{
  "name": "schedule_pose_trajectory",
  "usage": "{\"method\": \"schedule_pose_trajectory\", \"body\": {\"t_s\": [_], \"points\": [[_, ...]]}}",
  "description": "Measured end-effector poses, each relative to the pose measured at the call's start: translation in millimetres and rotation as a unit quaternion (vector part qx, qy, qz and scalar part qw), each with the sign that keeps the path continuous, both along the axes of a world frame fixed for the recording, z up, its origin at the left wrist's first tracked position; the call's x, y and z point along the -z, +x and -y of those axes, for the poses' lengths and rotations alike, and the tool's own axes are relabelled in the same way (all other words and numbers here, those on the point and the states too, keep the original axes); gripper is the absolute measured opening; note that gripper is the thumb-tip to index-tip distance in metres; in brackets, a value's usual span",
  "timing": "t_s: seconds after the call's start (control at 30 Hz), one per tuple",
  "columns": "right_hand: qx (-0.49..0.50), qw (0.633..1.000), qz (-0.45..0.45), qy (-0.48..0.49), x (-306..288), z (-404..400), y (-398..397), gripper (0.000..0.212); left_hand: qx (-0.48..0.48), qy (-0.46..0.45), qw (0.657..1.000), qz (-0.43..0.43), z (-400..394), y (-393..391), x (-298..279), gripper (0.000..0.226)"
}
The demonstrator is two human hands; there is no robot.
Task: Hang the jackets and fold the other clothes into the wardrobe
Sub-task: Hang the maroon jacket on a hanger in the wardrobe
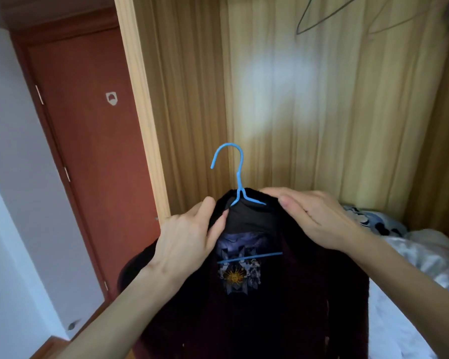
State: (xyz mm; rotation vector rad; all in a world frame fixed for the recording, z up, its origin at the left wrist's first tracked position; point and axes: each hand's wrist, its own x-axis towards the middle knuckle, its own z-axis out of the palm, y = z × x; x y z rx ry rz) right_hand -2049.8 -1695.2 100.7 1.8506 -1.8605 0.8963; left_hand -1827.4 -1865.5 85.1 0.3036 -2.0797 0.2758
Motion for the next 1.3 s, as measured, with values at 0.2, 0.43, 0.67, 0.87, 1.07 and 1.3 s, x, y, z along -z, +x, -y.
{"method": "schedule_pose_trajectory", "body": {"t_s": [0.2, 0.43, 0.67, 0.87, 1.07, 1.3], "points": [[-0.009, 0.999, -0.019, -0.025, -34.4, -7.3, -56.1, 0.037, 0.019, -0.020, 1.000, 0.003, 1.5, -58.6, -41.7, 0.039], [0.005, 1.000, -0.020, -0.024, -100.5, -23.3, -104.6, 0.039, 0.065, 0.040, 0.997, -0.010, 10.8, -120.5, -101.6, 0.052], [0.123, 0.981, -0.117, -0.089, -158.8, -15.3, -133.5, 0.042, 0.026, -0.079, 0.996, -0.034, 18.5, -165.2, -169.6, 0.051], [0.165, 0.965, -0.124, -0.161, -219.8, -8.8, -140.0, 0.033, -0.020, -0.157, 0.985, -0.073, 32.7, -199.8, -226.4, 0.046], [0.254, 0.938, -0.184, -0.145, -266.8, 16.6, -137.4, 0.035, -0.028, -0.113, 0.990, -0.073, 56.9, -227.5, -265.1, 0.047], [0.317, 0.904, -0.225, -0.180, -320.2, 55.0, -139.1, 0.035, -0.038, -0.102, 0.992, -0.063, 92.8, -247.8, -313.9, 0.050]]}}
